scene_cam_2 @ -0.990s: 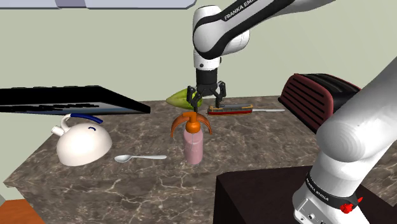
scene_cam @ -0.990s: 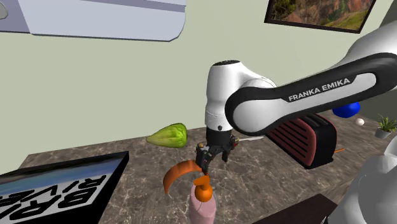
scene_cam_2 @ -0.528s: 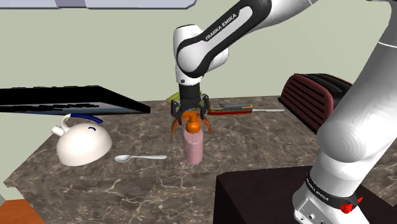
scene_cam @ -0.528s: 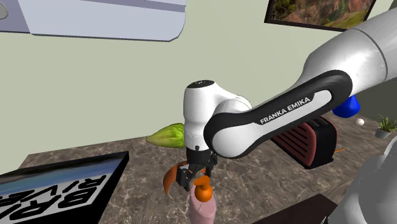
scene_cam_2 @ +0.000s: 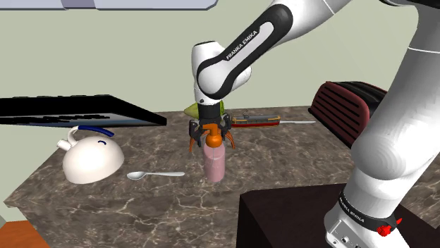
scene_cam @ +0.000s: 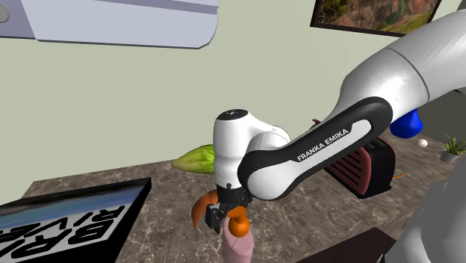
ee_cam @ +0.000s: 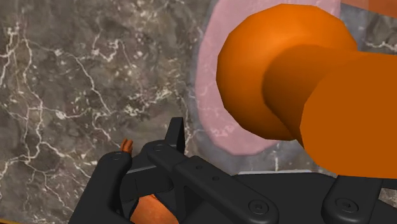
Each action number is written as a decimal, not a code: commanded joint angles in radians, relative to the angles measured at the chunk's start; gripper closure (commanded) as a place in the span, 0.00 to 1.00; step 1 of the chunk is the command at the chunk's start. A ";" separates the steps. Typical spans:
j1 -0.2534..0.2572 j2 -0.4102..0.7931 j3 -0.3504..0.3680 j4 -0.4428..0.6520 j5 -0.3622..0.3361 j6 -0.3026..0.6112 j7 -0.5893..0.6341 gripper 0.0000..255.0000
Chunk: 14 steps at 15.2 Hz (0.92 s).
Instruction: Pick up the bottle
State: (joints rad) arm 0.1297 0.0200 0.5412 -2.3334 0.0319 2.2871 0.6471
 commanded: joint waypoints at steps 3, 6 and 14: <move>0.000 0.002 0.000 0.000 -0.001 0.002 0.001 1.00; 0.000 0.003 0.000 0.001 -0.002 0.001 0.001 1.00; -0.002 -0.038 -0.001 0.020 0.023 -0.053 -0.016 1.00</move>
State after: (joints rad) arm 0.1278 -0.0112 0.5401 -2.3180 0.0508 2.2452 0.6324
